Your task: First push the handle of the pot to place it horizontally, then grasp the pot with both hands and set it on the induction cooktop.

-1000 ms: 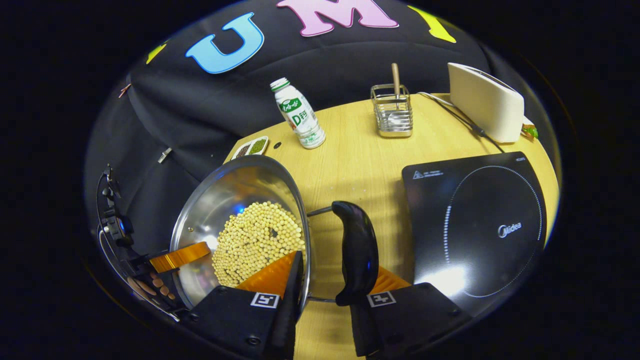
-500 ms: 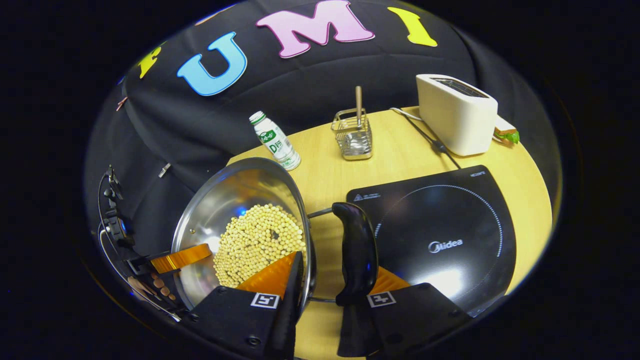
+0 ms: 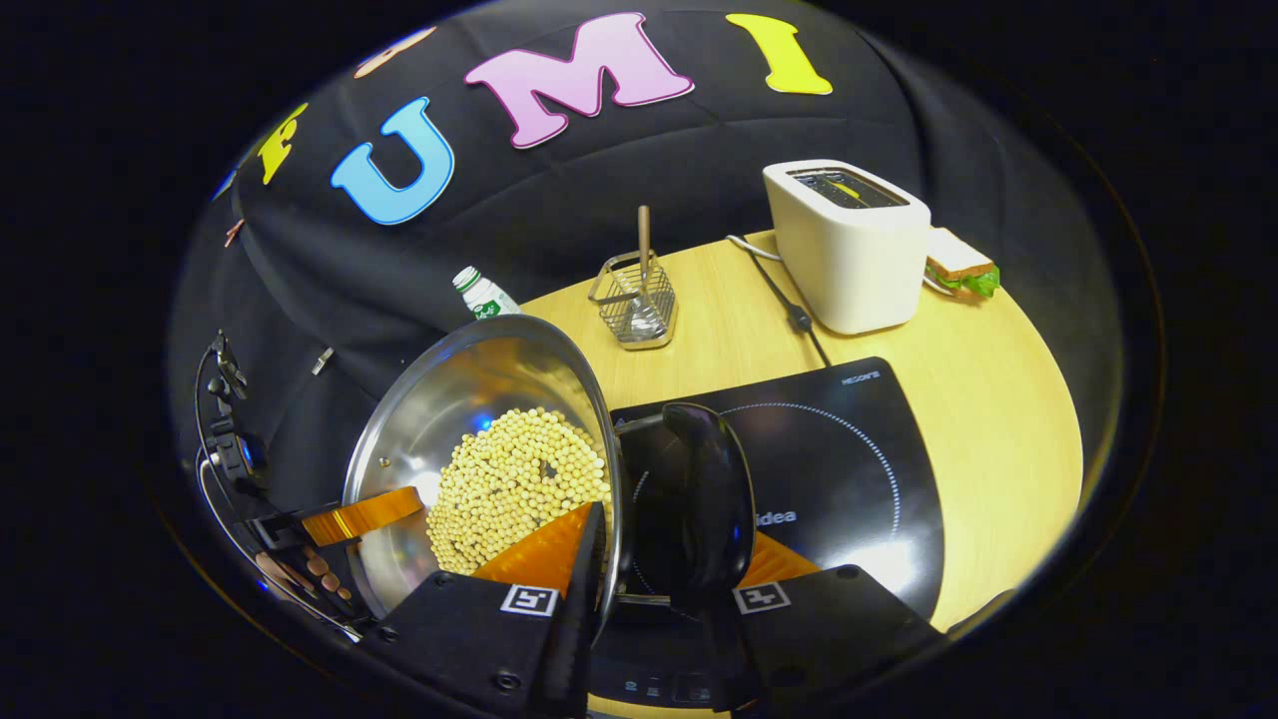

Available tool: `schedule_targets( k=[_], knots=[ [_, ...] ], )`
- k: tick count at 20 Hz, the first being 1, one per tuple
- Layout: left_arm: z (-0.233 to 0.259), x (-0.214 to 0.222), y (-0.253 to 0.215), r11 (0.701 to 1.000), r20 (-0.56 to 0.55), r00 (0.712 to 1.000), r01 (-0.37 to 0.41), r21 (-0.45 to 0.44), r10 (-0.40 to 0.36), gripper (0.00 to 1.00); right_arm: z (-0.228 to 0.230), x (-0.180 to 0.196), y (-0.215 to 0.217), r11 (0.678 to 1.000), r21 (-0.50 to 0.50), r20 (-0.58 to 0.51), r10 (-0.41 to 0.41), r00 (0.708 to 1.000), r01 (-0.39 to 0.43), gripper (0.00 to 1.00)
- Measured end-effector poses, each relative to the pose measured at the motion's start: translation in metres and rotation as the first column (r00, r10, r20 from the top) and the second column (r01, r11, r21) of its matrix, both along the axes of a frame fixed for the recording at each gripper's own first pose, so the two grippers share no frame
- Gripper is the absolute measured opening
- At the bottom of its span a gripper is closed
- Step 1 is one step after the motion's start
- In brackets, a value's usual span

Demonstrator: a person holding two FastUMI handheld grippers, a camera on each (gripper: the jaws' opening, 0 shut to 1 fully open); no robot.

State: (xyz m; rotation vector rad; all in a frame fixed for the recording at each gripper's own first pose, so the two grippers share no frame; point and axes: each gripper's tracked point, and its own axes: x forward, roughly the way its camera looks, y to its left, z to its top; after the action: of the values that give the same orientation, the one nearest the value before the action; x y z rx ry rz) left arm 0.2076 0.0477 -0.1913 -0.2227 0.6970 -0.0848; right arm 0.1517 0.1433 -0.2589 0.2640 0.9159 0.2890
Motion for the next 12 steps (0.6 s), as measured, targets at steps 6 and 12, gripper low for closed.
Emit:
schedule_targets(
  k=[6,12],
  knots=[
    [0.001,0.005,-0.047,1.0,0.004,1.0,0.009,0.004,-0.009,0.54,0.001,0.01,-0.046,1.0,0.005,-0.005,-0.015,1.0,0.015,0.48],
    [-0.011,0.011,-0.092,1.0,-0.011,1.0,0.019,-0.011,-0.02,0.54,-0.006,0.018,-0.088,1.0,-0.006,-0.008,-0.03,1.0,0.03,0.44]
  ],
)
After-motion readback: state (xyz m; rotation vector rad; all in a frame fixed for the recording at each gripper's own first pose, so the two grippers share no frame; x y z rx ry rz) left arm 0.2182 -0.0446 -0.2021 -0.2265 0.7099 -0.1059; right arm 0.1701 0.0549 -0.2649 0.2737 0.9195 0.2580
